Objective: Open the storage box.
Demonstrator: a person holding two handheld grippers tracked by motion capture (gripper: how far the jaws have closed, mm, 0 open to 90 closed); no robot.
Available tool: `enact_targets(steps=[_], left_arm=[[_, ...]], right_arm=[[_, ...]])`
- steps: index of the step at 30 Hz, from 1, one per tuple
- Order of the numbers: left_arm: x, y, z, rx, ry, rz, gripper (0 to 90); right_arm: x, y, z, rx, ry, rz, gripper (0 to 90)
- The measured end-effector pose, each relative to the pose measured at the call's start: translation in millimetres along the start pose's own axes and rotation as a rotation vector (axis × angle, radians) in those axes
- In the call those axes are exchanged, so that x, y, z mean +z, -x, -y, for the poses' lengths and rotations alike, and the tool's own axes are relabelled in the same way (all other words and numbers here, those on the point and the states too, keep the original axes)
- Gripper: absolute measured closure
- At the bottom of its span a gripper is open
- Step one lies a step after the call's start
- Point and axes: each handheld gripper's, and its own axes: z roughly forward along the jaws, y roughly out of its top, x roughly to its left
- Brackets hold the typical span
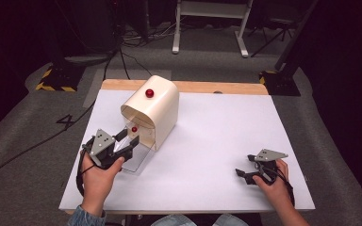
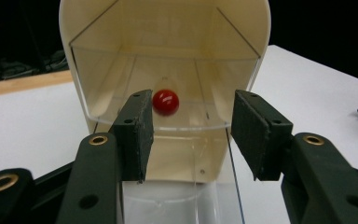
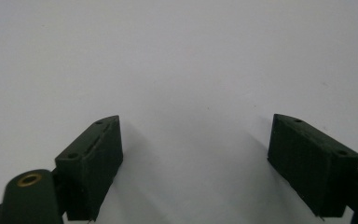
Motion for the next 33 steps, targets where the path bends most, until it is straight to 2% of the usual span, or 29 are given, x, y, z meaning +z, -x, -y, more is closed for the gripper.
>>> enact_targets(steps=[9,14,17,22,33], left_arm=[[14.6,-8.6,5.8,-0.008,0.024,-0.029,54.2],[19.7,-11.5,8.6,0.003,0.03,-0.028,68.7],[21.8,-11.9,9.9,0.007,0.031,-0.022,73.1],[22.2,-11.6,10.0,0.037,0.03,-0.027,73.5],[14.9,-11.8,10.0,0.042,0.012,-0.025,73.6]], right_arm=[[0.0,-0.1,0.1,-0.001,0.001,0.0,17.8],[-0.1,-0.2,0.1,0.0,0.0,0.0,17.8],[-0.2,-0.3,0.1,0.0,0.0,0.0,17.8],[-0.2,-0.3,0.1,-0.001,0.0,0.0,17.8],[-0.1,-0.2,0.1,-0.001,0.0,0.0,17.8]])
